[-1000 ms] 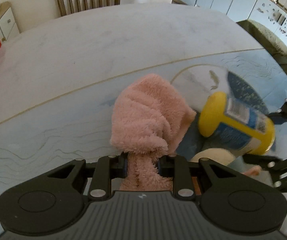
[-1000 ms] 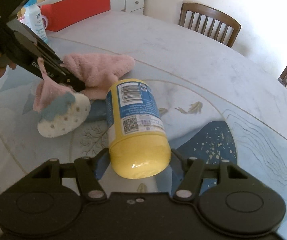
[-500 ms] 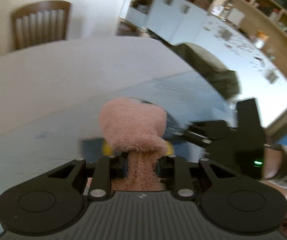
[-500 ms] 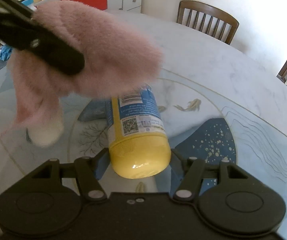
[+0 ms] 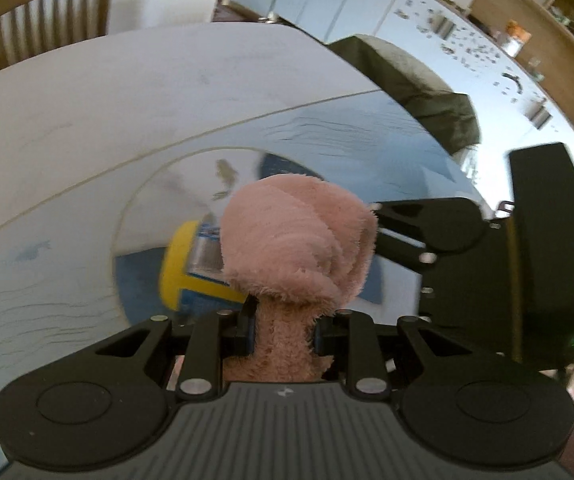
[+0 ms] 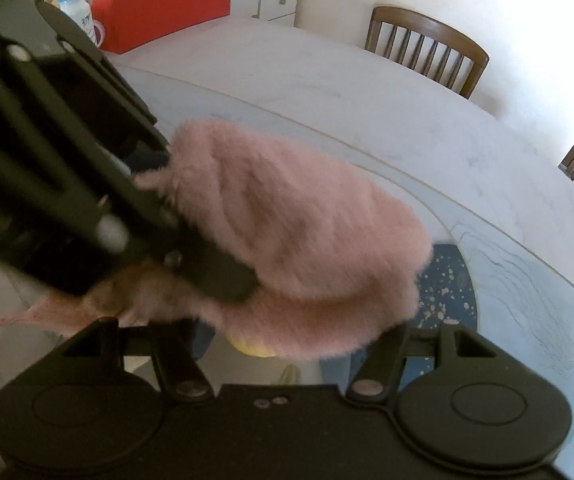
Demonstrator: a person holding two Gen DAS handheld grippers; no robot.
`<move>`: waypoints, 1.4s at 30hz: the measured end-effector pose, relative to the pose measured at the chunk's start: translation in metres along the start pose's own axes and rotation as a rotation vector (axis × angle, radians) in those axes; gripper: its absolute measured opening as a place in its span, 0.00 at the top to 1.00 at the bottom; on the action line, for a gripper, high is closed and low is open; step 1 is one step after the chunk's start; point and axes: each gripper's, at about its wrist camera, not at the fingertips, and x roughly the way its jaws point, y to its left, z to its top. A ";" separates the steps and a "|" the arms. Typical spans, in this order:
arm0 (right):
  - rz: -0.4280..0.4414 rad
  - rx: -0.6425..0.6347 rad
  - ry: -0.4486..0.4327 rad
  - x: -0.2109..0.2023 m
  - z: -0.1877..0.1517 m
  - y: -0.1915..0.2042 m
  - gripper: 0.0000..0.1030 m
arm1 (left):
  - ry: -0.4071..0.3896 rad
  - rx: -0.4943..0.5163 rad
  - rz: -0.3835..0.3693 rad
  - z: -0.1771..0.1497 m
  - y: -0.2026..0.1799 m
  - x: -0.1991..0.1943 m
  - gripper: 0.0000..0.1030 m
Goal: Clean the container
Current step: 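Rub the towel along the bottle's label with the left tool while the right tool holds it, then wipe the towel over the bottle's base end again with the left tool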
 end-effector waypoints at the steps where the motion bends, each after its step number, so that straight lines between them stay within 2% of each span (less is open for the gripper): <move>1: 0.000 0.004 -0.001 0.000 0.000 -0.001 0.39 | -0.001 -0.009 0.006 -0.001 0.004 0.000 0.77; 9: -0.003 0.010 0.000 0.001 0.001 -0.001 0.39 | 0.004 -0.071 0.099 -0.010 0.034 -0.001 0.77; 17: -0.002 0.012 0.003 0.002 0.002 -0.004 0.39 | 0.059 -0.144 0.211 -0.026 0.066 0.012 0.80; 19: -0.001 0.016 0.004 0.002 0.003 -0.004 0.39 | 0.047 -0.177 0.200 -0.028 0.074 0.007 0.80; 22: -0.003 0.014 0.005 0.002 0.003 -0.004 0.39 | 0.032 -0.191 0.235 -0.030 0.076 -0.004 0.80; 29: -0.004 0.016 0.003 0.000 0.001 -0.002 0.39 | -0.078 -0.134 0.165 -0.027 0.052 -0.051 0.80; 36: -0.005 0.015 0.003 -0.001 0.001 -0.001 0.39 | -0.083 0.030 0.058 -0.014 0.009 -0.072 0.80; 42: -0.011 0.000 0.000 -0.002 0.001 0.000 0.39 | -0.083 0.078 -0.050 -0.004 -0.014 -0.077 0.80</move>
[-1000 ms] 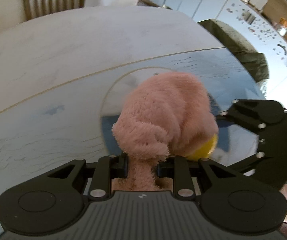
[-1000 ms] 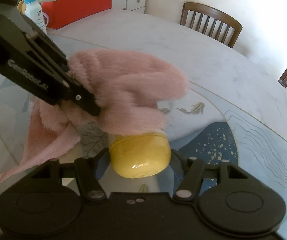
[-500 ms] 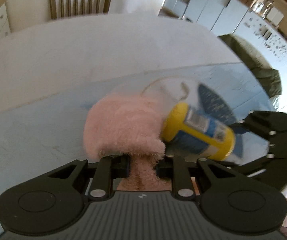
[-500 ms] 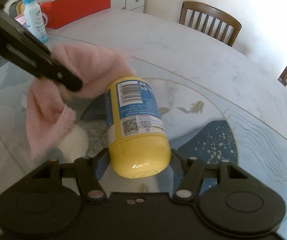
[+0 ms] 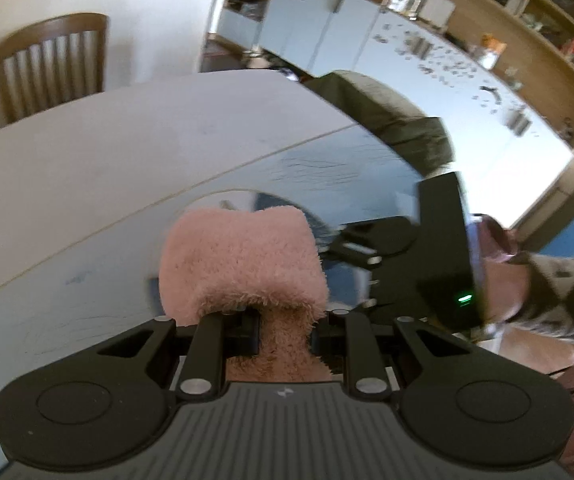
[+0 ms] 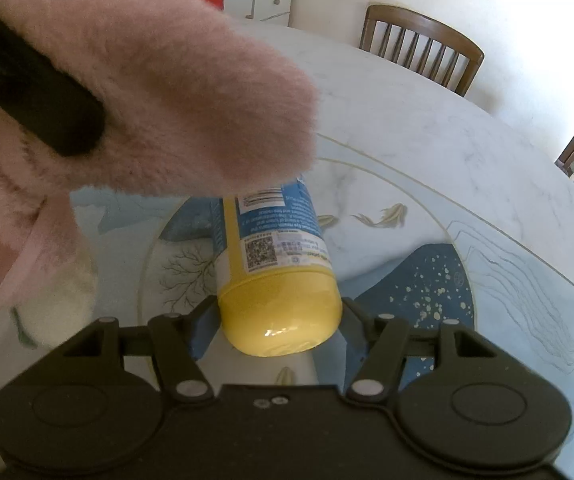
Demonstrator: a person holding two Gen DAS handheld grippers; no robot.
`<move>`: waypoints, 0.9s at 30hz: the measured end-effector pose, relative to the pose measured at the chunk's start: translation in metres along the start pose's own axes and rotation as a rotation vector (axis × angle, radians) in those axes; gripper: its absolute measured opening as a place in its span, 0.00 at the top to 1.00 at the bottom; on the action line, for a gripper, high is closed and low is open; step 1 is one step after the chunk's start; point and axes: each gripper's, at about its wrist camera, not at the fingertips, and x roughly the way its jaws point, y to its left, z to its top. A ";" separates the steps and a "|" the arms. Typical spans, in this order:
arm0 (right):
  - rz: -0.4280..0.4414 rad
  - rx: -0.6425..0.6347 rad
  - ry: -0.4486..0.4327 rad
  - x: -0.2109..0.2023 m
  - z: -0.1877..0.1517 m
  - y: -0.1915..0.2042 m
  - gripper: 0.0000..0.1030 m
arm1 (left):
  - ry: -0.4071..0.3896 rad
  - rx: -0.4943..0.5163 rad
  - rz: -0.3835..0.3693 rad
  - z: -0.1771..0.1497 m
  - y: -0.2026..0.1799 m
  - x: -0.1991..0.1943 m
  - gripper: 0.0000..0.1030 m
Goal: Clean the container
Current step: 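Wipe the towel over the bottle's base end again with the left tool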
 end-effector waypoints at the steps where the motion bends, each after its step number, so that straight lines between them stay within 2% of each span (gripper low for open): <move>1: -0.001 -0.003 0.000 0.000 0.000 0.000 0.39 | 0.005 -0.002 -0.023 0.002 -0.003 0.003 0.80; 7: -0.009 -0.052 -0.007 -0.002 -0.002 0.006 0.39 | 0.060 -0.031 -0.080 0.011 -0.005 0.044 0.82; 11: -0.010 -0.098 -0.013 -0.004 -0.003 0.011 0.39 | 0.099 -0.052 -0.076 0.012 0.005 0.067 0.82; 14: -0.004 -0.119 -0.020 -0.005 -0.004 0.015 0.39 | 0.125 -0.056 -0.042 0.012 0.014 0.077 0.81; 18: -0.023 -0.158 -0.024 -0.005 -0.004 0.020 0.39 | 0.127 -0.094 -0.045 0.015 0.028 0.081 0.81; 27: -0.012 -0.155 -0.026 -0.006 0.000 0.015 0.39 | 0.096 -0.169 -0.003 0.023 0.055 0.076 0.81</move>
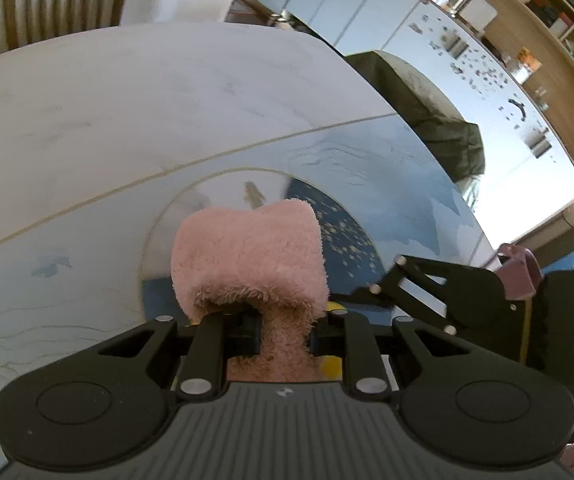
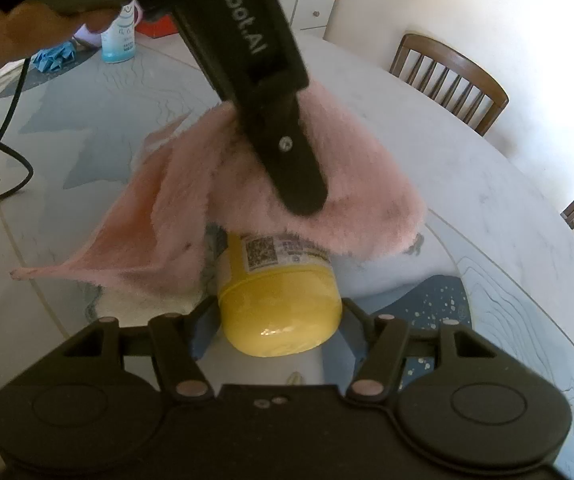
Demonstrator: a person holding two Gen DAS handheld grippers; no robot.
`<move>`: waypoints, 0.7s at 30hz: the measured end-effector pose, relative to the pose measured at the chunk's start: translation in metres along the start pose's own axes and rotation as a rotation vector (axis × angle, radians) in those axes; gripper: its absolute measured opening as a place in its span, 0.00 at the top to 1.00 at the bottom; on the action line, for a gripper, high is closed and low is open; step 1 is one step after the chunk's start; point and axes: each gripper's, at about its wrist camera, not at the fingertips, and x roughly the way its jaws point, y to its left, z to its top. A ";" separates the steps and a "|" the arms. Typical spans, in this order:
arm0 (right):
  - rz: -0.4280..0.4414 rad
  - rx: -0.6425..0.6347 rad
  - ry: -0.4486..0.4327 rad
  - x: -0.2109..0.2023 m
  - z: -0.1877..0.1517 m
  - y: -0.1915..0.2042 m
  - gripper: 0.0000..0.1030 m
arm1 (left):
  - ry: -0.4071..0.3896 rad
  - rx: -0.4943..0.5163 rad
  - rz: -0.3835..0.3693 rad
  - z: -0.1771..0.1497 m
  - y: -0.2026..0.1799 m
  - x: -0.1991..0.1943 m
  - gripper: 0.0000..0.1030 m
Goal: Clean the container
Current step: 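Wipe the towel over the bottle's base end again with the left tool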
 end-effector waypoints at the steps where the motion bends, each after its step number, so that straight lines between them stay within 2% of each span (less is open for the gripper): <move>1: 0.001 0.001 0.000 0.000 0.000 -0.001 0.39 | -0.004 -0.003 0.010 0.001 0.002 -0.001 0.81; 10: 0.003 0.012 -0.004 0.000 -0.001 -0.003 0.39 | -0.042 -0.063 0.099 -0.001 0.032 -0.013 0.81; 13: -0.002 0.026 -0.001 0.000 -0.001 -0.004 0.39 | -0.018 -0.042 0.207 -0.007 0.041 -0.012 0.81; 21: -0.017 0.131 0.005 0.000 -0.004 -0.011 0.39 | 0.047 -0.127 0.291 -0.041 0.077 -0.005 0.81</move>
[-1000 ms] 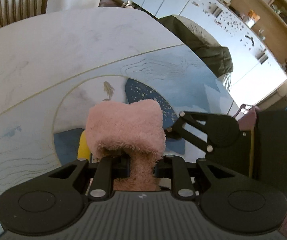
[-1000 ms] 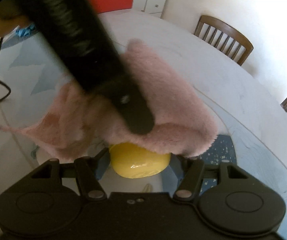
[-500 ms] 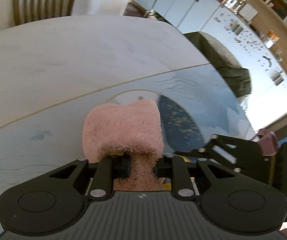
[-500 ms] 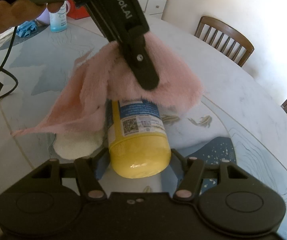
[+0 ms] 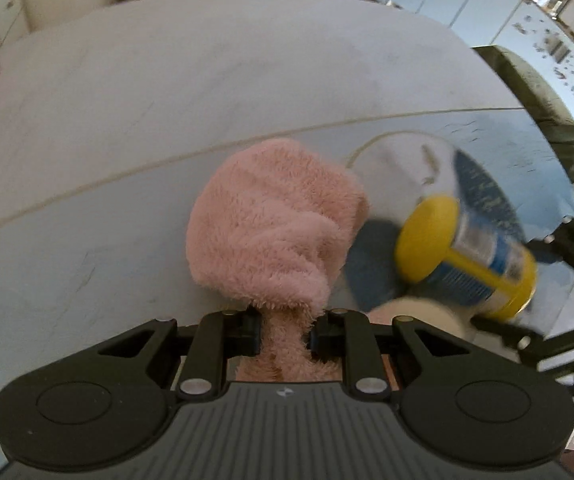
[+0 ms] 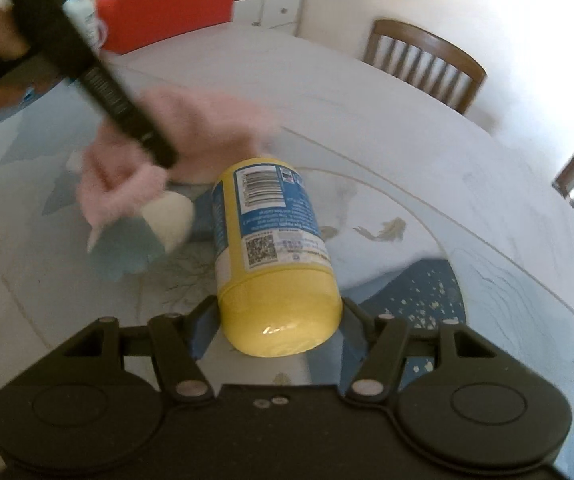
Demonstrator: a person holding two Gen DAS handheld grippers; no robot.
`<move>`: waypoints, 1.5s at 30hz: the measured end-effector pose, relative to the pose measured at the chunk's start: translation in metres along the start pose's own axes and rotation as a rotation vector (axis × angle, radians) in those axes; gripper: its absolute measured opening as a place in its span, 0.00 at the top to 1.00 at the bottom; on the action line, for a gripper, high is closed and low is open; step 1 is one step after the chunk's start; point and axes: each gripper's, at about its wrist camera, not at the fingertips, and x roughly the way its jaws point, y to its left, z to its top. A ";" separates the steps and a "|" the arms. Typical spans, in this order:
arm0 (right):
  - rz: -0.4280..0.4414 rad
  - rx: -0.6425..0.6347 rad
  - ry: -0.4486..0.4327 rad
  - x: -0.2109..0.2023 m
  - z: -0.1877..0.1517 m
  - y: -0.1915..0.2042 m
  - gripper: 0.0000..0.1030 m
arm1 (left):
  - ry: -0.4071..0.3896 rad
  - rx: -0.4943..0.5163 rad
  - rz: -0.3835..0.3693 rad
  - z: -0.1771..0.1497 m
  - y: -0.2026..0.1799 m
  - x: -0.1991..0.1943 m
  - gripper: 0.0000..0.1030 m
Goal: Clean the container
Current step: 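Wipe the towel over the bottle's base end again with the left tool, then lower the bottle onto the table with the right tool while the left tool lowers the towel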
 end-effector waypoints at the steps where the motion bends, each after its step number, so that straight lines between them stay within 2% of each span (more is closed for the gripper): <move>1: -0.002 0.006 0.003 0.000 0.000 -0.001 0.39 | 0.002 -0.006 0.003 -0.003 0.001 0.000 0.81; 3: -0.002 0.012 0.007 0.001 0.001 -0.001 0.39 | -0.008 0.000 -0.012 -0.005 -0.001 -0.003 0.81; 7: -0.016 0.012 0.014 0.005 0.002 0.000 0.39 | -0.059 0.116 -0.059 -0.004 -0.033 -0.027 0.81; 11: -0.015 0.008 0.016 0.007 0.003 -0.001 0.39 | -0.106 0.274 -0.184 -0.005 -0.076 -0.061 0.81; 14: -0.017 -0.003 0.013 0.006 0.002 0.001 0.39 | -0.103 0.360 -0.279 -0.004 -0.101 -0.074 0.81; 16: -0.012 -0.010 0.010 0.006 0.002 0.002 0.39 | -0.084 0.372 -0.324 -0.003 -0.110 -0.069 0.81; 18: -0.002 -0.017 0.001 0.004 0.002 0.004 0.39 | -0.056 0.367 -0.318 0.002 -0.113 -0.054 0.81; 21: -0.007 -0.048 -0.010 0.002 0.002 0.010 0.39 | -0.014 0.299 -0.328 0.010 -0.106 -0.031 0.81; 25: -0.012 -0.050 -0.012 0.002 0.001 0.009 0.39 | -0.003 0.226 -0.346 0.017 -0.093 -0.018 0.81; 35: -0.017 -0.023 -0.019 0.003 0.004 0.002 0.39 | -0.011 0.099 -0.226 0.018 -0.047 -0.009 0.81; 42: -0.023 0.008 0.004 0.008 -0.003 -0.004 0.39 | 0.020 0.070 -0.044 0.005 -0.020 0.009 0.81; 45: -0.012 0.040 0.007 0.007 -0.003 -0.007 0.39 | 0.008 0.040 -0.044 0.000 -0.013 0.011 0.81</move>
